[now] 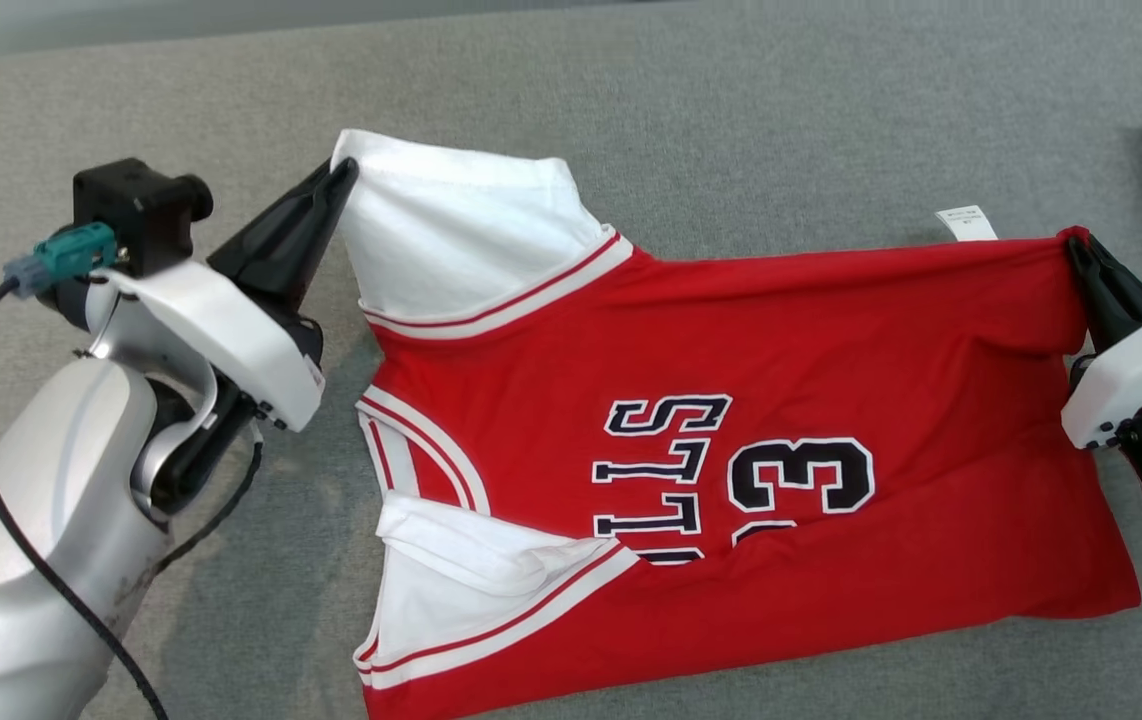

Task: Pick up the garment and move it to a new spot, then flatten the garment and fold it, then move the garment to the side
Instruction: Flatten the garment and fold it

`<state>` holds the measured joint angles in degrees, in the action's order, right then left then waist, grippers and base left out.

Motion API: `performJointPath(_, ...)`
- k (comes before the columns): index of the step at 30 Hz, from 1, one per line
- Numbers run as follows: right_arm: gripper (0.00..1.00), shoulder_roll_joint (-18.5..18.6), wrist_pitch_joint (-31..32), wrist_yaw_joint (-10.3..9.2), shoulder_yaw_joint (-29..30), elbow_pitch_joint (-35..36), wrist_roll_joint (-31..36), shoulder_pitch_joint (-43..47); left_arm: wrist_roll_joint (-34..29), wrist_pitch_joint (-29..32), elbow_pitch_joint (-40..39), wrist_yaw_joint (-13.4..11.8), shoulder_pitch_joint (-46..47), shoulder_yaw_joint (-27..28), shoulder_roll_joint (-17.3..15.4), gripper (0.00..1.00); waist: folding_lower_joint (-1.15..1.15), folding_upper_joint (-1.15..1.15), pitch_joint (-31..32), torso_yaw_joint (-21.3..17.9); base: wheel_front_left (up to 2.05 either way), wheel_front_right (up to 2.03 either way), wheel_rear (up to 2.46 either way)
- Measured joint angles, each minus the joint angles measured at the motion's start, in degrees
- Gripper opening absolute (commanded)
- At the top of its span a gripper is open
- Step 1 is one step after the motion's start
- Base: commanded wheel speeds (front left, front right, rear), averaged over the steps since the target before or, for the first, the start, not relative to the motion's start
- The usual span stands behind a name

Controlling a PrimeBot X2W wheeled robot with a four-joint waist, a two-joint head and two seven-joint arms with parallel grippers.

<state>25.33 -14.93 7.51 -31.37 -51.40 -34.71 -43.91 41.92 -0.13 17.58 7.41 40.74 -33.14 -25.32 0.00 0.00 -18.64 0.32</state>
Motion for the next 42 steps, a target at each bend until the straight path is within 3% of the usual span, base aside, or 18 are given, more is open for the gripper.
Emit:
performJointPath(12,0.0,0.7,-0.2,0.0,8.0,6.2,1.5,9.7,7.6,-3.2,-8.4,0.0,-7.6,-2.6,-6.7,0.0,0.0,0.0,5.5,1.7,0.0,0.0,0.0)
performJointPath(19,0.0,1.0,-0.2,0.0,8.8,8.0,1.5,13.8,10.5,-3.5,-12.3,0.0,-11.6,-4.7,-9.8,0.0,0.0,0.0,7.1,2.1,0.0,0.0,0.0)
performJointPath(33,0.0,2.9,-0.2,0.0,10.9,9.1,4.8,16.3,8.9,-3.4,-16.8,0.0,-15.6,-9.3,-14.8,0.0,0.0,0.0,8.1,1.8,0.0,0.0,0.0)
performJointPath(42,0.0,4.2,-0.2,0.0,10.7,16.0,10.4,19.6,8.1,-2.2,-20.1,0.0,-18.4,-11.4,-17.7,0.0,0.0,0.0,8.0,2.0,0.0,0.0,0.0)
